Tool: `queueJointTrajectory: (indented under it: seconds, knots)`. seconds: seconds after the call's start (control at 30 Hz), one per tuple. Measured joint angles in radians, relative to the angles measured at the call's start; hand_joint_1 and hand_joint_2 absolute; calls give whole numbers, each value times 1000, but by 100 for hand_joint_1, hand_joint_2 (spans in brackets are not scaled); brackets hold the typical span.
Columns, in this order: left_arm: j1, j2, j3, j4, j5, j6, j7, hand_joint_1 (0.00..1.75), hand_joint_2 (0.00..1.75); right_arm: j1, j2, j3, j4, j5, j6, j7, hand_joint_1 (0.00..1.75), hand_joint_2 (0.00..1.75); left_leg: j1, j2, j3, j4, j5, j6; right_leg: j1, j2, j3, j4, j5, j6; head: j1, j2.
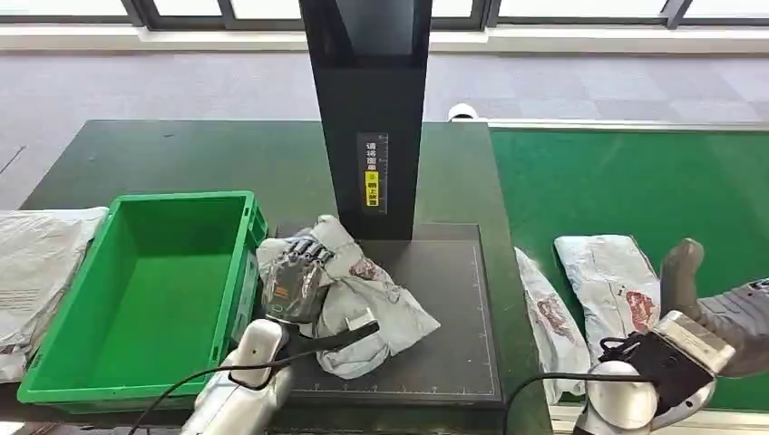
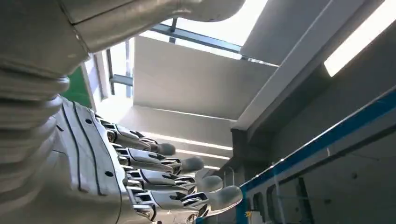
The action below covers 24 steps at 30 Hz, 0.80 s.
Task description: Moved the parcel from conveyor to table for the left to box.
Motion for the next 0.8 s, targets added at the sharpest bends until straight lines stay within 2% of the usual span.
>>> queueJointTrajectory:
  seconds: [0.17, 0.33, 0.47, 0.63, 0.8]
  knots:
    - [12, 5, 104, -412, -15, 15, 8, 175, 175, 5, 0, 0, 6, 0, 0, 0, 0, 175, 0, 2, -5, 0, 0, -1, 0, 3, -6, 0, 1, 0, 0, 0]
    - [21, -5, 206, -641, -4, 15, -90, 175, 175, 12, 0, 1, 9, 3, 0, 0, 0, 175, 0, 2, -6, 0, 0, -1, 1, 3, -7, 0, 0, 0, 0, 0]
    - [31, -24, 263, -722, 8, 15, -136, 175, 175, 14, 0, 2, 10, 2, 0, 0, 0, 175, 0, 1, -7, 0, 0, -1, 1, 3, -7, 0, 1, 0, 0, 0]
    - [31, -84, 359, -767, 39, 15, -284, 175, 175, 14, 0, 3, 11, 3, 0, 0, 0, 175, 0, 2, -7, 1, 0, -1, 0, 3, -7, 0, 2, 0, 0, 0]
    - [25, -122, 453, -766, 38, 14, -286, 175, 175, 15, 0, 3, 11, 3, 0, 0, 0, 175, 0, 2, -7, 1, 1, -1, 1, 3, -8, 0, 2, 0, 0, 0]
